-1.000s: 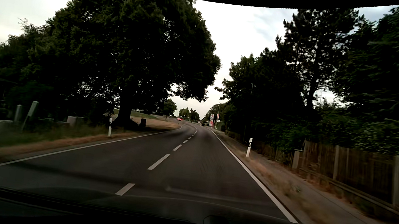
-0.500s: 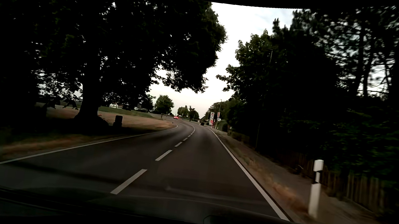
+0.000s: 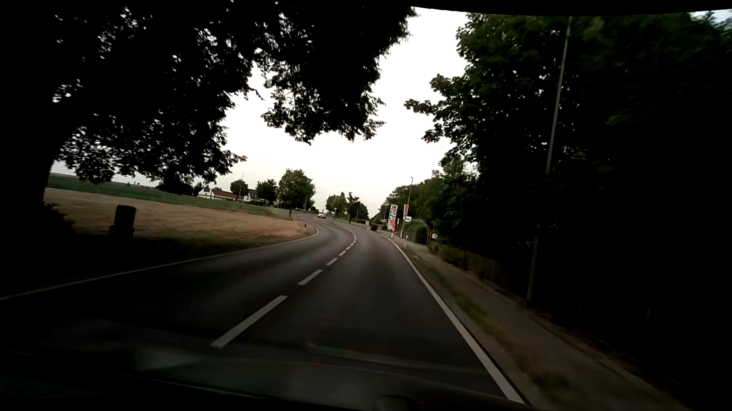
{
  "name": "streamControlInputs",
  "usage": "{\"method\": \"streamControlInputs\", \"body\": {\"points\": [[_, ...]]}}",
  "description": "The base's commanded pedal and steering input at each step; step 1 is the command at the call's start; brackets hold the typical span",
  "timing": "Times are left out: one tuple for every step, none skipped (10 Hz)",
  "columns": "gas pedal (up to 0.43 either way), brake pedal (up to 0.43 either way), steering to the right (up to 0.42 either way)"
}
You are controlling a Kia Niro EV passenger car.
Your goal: Follow the waypoints while adhering to traffic rules and regulations
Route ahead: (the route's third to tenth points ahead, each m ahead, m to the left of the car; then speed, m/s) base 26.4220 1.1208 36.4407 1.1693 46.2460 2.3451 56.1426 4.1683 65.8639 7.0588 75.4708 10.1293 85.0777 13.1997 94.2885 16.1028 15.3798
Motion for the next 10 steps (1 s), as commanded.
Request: {"method": "streamControlInputs", "body": {"points": [[0.067, 0.006, -0.007], [0.067, 0.006, -0.007], [0.067, 0.006, -0.006], [0.067, 0.006, -0.005], [0.067, 0.006, -0.005], [0.067, 0.006, -0.005], [0.067, 0.006, -0.005], [0.059, 0.006, -0.005], [0.028, 0.006, -0.005], [0.0, 0.006, -0.005]]}}
